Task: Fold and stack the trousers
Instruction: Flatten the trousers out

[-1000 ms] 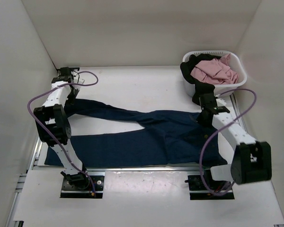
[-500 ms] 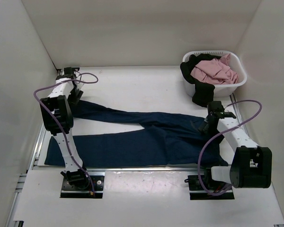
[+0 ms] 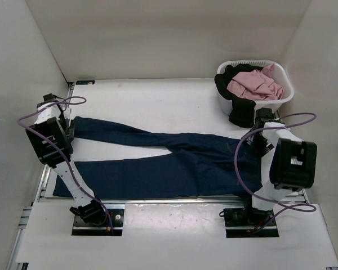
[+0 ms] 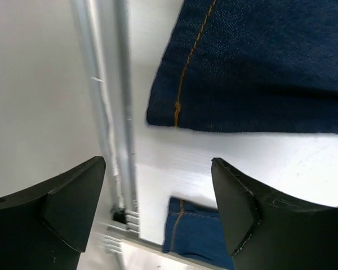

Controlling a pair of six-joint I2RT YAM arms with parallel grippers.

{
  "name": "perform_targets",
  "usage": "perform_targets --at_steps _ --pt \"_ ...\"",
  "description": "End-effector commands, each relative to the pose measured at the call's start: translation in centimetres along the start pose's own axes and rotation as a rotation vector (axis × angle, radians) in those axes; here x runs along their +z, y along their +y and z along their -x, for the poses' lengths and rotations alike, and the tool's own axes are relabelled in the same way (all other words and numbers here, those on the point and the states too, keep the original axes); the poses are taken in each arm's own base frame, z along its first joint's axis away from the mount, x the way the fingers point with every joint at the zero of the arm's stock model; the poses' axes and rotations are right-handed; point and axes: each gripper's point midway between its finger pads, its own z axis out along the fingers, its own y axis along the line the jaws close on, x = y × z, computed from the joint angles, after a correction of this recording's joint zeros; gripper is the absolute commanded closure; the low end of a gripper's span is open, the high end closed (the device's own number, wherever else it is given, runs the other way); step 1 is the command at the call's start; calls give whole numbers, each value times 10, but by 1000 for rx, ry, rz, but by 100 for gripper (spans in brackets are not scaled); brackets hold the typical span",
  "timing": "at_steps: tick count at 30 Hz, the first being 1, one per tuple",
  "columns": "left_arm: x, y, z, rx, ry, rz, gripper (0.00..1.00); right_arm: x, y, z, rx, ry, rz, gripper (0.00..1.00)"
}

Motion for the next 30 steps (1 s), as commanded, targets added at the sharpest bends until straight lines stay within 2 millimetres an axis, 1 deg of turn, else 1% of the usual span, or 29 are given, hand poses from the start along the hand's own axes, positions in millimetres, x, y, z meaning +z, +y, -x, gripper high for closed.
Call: perform_targets --at_steps 1,3,4,6,7,8,9,10,11,12,13,14,16,17,18,19,20,21,22,23,24,25,26,27,28,29,30 --pt "2 -19 9 -51 -38 -98 13 12 13 14 43 -15 3 21" --pt "5 -20 15 -73 -45 -105 13 24 12 14 48 -13 -30 21" --pt "8 -19 25 -76 -65 -109 13 27 11 12 55 -4 -39 21" --pt "8 -22 33 -77 -88 -138 13 38 7 4 45 25 -67 21" --pt "13 -29 33 -75 -87 -170 17 40 7 2 53 32 -75 21" --pt "10 -28 38 -76 -104 -178 21 43 7 2 53 32 -75 23" --pt "10 -30 39 -76 -108 -188 31 45 8 -1 52 45 -74 33" --pt "12 -32 40 -68 -117 -194 42 48 7 -3 59 53 -83 41" --pt "13 -35 38 -57 -114 -208 71 51 6 -5 57 62 -91 49" --pt "16 -37 34 -55 -103 -213 83 52 5 -5 66 68 -88 67" --pt "16 -37 34 -43 -104 -213 86 52 5 -4 66 68 -88 74" --pt "17 -40 27 -41 -89 -219 86 51 6 -6 66 75 -81 80" --pt "14 -41 22 -30 -87 -220 86 47 6 -2 29 68 -72 93" --pt "5 -37 22 -24 -102 -202 86 39 9 5 21 51 -55 97" --pt "3 -35 17 -13 -95 -190 86 35 10 8 9 40 -45 100" --pt "-4 -32 19 -15 -111 -182 86 30 13 14 -2 22 -28 100" --pt "-14 -27 18 -10 -130 -163 86 20 15 21 -27 -1 -8 100" --pt "-21 -26 17 -10 -136 -161 86 16 14 22 -42 -3 -6 100" --pt "-27 -25 17 -11 -141 -158 86 8 17 29 -67 -28 15 100" --pt "-39 -21 21 -15 -170 -155 85 6 17 28 -82 -18 18 100" --pt "-48 -18 23 -16 -179 -150 79 1 14 27 -97 -15 16 95" --pt "-51 -16 24 -17 -182 -149 70 1 13 24 -113 1 19 87" --pt "-54 -15 26 -18 -186 -147 45 -1 13 25 -136 0 19 76" --pt "-60 -8 32 -22 -206 -128 37 -2 8 21 -150 19 4 67" --pt "-57 -7 32 -21 -192 -123 32 -4 11 24 -148 11 10 60" --pt "-56 -7 34 -30 -191 -123 31 -7 9 23 -158 15 8 48" --pt "-50 -5 37 -30 -182 -114 30 -7 9 23 -158 15 8 45"
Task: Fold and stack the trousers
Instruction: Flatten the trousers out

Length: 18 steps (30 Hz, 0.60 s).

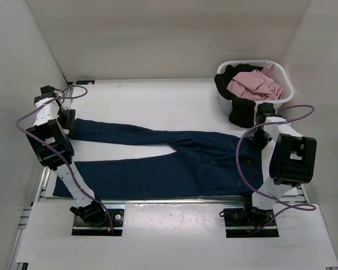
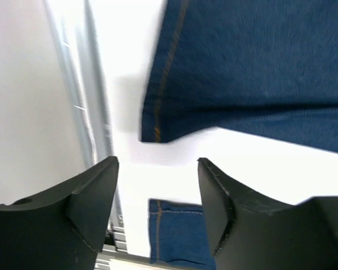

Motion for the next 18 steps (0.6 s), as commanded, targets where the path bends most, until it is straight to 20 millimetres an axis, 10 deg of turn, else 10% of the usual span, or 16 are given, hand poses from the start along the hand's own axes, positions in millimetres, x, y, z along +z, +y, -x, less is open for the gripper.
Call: perform_targets --at_steps 1,8,14,16,18 --pt "-21 13 17 -7 -51 42 29 -24 0 14 -38 -33 29 44" --pt "13 13 26 -28 2 38 22 -41 24 44 29 -91 95 36" --pt "40 -3 -20 -25 146 14 24 -10 36 38 61 -9 79 33" --pt "43 -7 -20 -17 138 -10 31 -6 40 41 72 -13 82 32" --pt "48 -14 -23 -17 147 -39 65 -5 36 44 88 -8 62 32"
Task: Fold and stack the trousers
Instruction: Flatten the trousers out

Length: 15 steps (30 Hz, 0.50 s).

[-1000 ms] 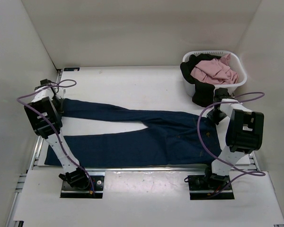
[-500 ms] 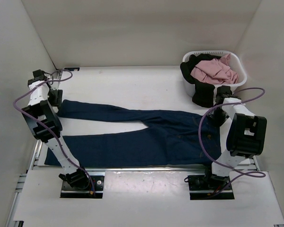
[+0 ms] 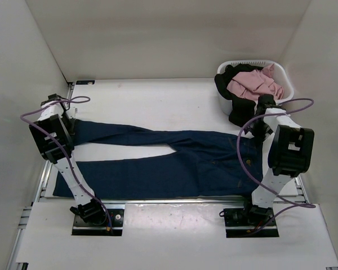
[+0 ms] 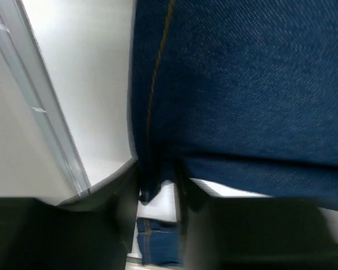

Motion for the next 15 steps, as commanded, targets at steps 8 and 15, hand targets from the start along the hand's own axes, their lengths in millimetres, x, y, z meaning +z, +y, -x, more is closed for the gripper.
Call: perform_targets --at_steps 8,15 --pt "-23 -3 8 0 -72 -8 86 -90 -24 46 70 -200 24 34" --pt "-56 8 17 -8 -146 44 86 -102 3 40 185 -199 209 36"
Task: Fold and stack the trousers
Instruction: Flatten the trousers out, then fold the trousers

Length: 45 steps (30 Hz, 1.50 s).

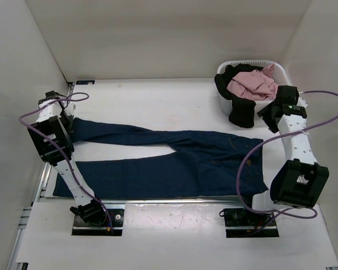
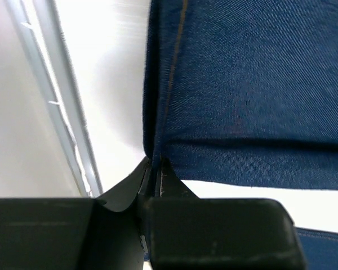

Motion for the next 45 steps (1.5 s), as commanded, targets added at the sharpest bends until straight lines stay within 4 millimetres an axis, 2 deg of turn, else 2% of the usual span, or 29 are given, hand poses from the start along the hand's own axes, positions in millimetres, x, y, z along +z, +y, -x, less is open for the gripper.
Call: perform_targets --at_steps 1,2,3,4,7,8,10,12,14,17,19,20,21,23,24,26,27,28,30,33,36,37,38,39,42,43,44,45 --pt "-44 9 15 -10 -116 51 86 28 10 -31 79 102 50 36" --pt "-44 9 15 -10 -116 51 86 38 10 -41 100 127 53 36" --pt "-46 10 13 -11 -114 60 86 51 1 -62 133 173 27 36" --pt "-51 11 13 -12 -124 64 86 67 -1 -71 153 183 15 37" --pt "-62 16 14 -17 -143 94 86 97 -20 -102 200 235 -59 38" --pt "-60 15 12 -16 -135 90 86 103 -23 -104 196 229 -79 38" --pt "-68 27 7 -31 -141 120 86 117 -36 -114 197 246 -144 38" --pt "-71 32 5 -24 -146 127 86 127 -50 -116 177 235 -226 38" --pt "-77 40 3 -38 -147 144 86 129 -57 -115 163 230 -275 39" --pt "-101 50 9 -45 -188 167 86 129 -63 -119 145 242 -298 45" --pt "-117 51 17 -46 -225 163 86 121 -62 -109 140 223 -278 60" --pt "-136 54 25 -48 -269 167 86 118 -60 -106 133 214 -266 68" --pt "-146 57 29 -50 -289 175 86 110 -55 -97 128 189 -239 86" --pt "-171 60 39 -51 -350 179 86 101 -45 -79 85 150 -190 100" --pt "-189 64 44 -54 -384 195 86 94 -37 -67 76 120 -159 100" --pt "-202 66 46 -47 -403 206 86 84 -32 -55 37 101 -136 100" --pt "-205 65 47 -45 -409 197 86 76 -25 -44 35 77 -114 100" --pt "-211 60 45 -24 -409 196 86 72 -26 -44 35 77 -114 100" --pt "-208 56 39 -20 -392 178 86 61 -20 -32 31 42 -82 100" --pt "-210 44 27 -12 -388 143 86 52 -19 -31 27 31 -60 100" --pt "-216 37 24 5 -414 121 86 49 -20 -37 26 55 -50 99" --pt "-213 36 22 5 -406 117 86 48 -24 -41 30 79 -57 94" --pt "-208 34 20 6 -391 109 86 49 -28 -46 25 96 -72 77" --pt "-209 33 17 6 -391 109 86 50 -32 -51 21 114 -87 71" --pt "-199 28 6 17 -356 94 86 53 -45 -61 43 163 -125 55" --pt "-199 28 4 15 -356 104 86 55 -55 -66 60 185 -142 54" --pt "-188 24 -3 17 -323 88 86 56 -57 -65 87 189 -141 50" --pt "-187 23 -6 17 -316 85 86 59 -61 -69 105 212 -147 46"
